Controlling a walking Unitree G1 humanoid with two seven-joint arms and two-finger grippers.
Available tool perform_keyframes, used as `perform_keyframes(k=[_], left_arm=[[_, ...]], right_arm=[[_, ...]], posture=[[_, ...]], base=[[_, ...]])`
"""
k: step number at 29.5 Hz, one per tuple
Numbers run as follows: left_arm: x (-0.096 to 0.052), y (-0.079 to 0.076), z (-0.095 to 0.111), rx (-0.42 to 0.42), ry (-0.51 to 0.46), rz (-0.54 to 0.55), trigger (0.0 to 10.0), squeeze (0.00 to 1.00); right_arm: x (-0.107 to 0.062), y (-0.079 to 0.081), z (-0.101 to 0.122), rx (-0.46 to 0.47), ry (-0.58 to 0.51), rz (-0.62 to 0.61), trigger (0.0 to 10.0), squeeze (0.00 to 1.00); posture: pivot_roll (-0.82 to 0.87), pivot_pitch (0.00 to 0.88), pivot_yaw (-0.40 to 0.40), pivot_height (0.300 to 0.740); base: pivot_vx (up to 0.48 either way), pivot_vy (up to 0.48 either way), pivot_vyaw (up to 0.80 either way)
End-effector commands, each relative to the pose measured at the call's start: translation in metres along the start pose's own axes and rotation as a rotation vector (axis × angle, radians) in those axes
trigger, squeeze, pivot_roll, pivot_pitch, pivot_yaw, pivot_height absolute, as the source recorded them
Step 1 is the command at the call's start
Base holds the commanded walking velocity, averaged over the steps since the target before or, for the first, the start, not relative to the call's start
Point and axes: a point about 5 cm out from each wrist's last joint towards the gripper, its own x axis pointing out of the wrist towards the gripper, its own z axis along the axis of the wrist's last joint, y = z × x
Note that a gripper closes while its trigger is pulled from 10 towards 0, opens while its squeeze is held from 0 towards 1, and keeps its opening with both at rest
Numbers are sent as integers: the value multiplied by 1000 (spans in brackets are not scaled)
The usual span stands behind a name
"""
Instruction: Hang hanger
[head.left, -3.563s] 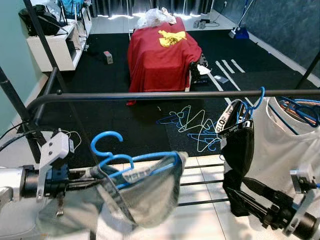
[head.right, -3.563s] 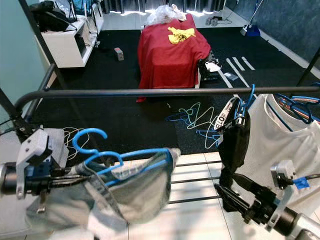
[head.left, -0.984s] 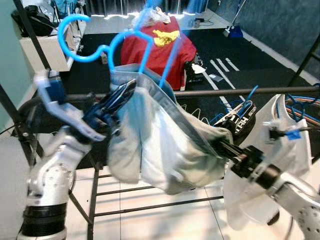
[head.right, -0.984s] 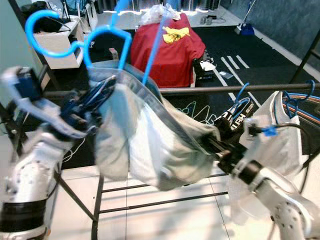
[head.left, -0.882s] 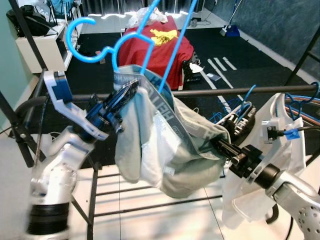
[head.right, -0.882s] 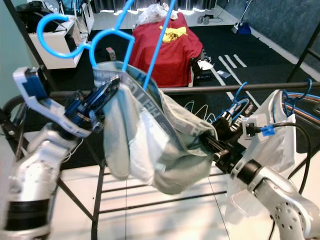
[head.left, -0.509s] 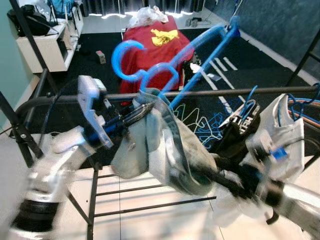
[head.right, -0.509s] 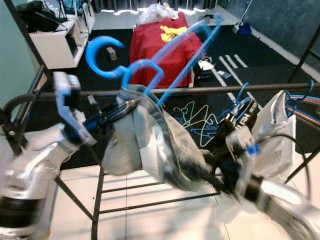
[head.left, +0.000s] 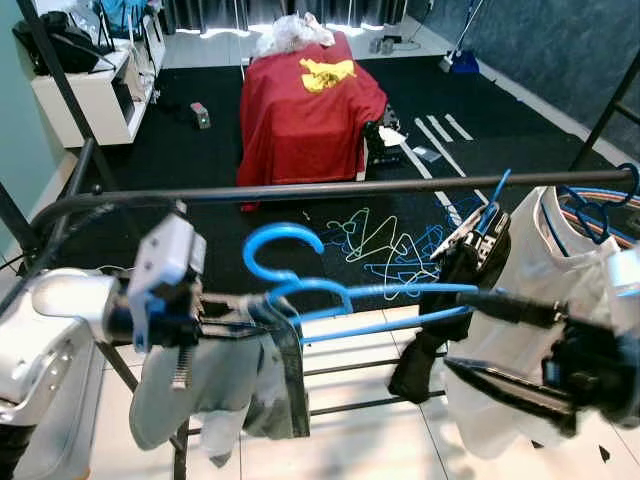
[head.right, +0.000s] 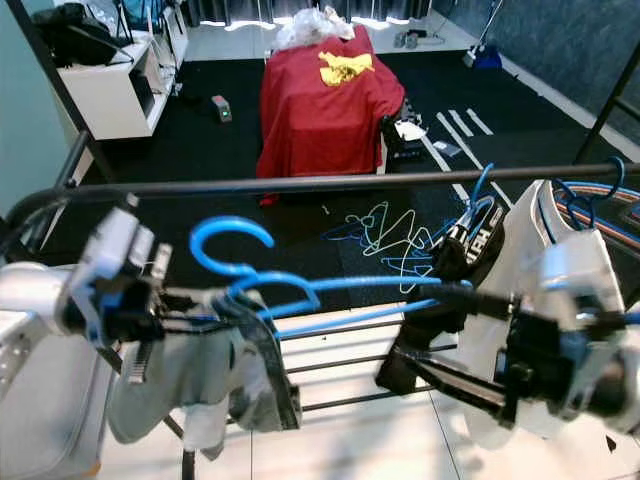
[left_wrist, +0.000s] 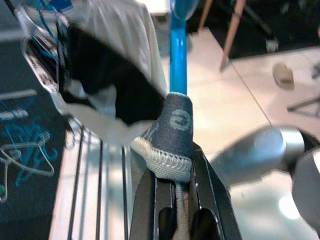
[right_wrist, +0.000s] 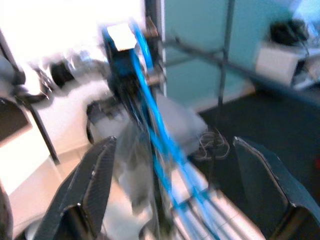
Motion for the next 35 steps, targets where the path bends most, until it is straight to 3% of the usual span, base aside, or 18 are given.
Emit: perform_keyframes(k=[1,5,9,10,11,13,15,27,31,35], left_arm=[[0,3,2,39,51,-16,10000,0],[2,8,-1,66,105,-14,10000,0],[5,7,-1,75,112,-29,10000,0],[13,5,2,91,100,-64,10000,0],[13,5,2,91,100,-64,10000,0],[29,-2,8,111,75,-147,10000,0],[35,-4,9,120,71,-179,10000,0],[51,-3,13,151,47,-249,10000,0],[55,-2,14,156,45,-247,10000,0],[55,-2,14,157,45,-246,10000,0]], right_arm=[[-2,3,13,-2,-92,35,10000,0],[-7,-4,27,5,-216,-6,10000,0],[-8,-9,22,9,-184,-47,10000,0],[-4,-14,1,19,-33,-91,10000,0],[-4,-14,1,19,-33,-91,10000,0],[2,-15,-32,22,219,-87,10000,0],[7,-14,-36,26,264,-56,10000,0],[22,-16,-39,27,342,102,10000,0],[34,-12,-41,36,297,186,10000,0],[36,-12,-40,36,282,193,10000,0]], posture=[[-74,96,-24,740],[-73,98,-23,740],[-76,98,-21,740],[-70,98,-20,740],[-70,98,-20,740],[-67,99,-17,740],[-66,98,-16,740],[-71,84,-13,740],[-63,78,-17,740],[-62,76,-18,740]], base=[[0,0,0],[0,0,0],[0,0,0],[0,0,0],[0,0,0],[0,0,0],[0,0,0],[0,0,0],[0,0,0],[0,0,0]])
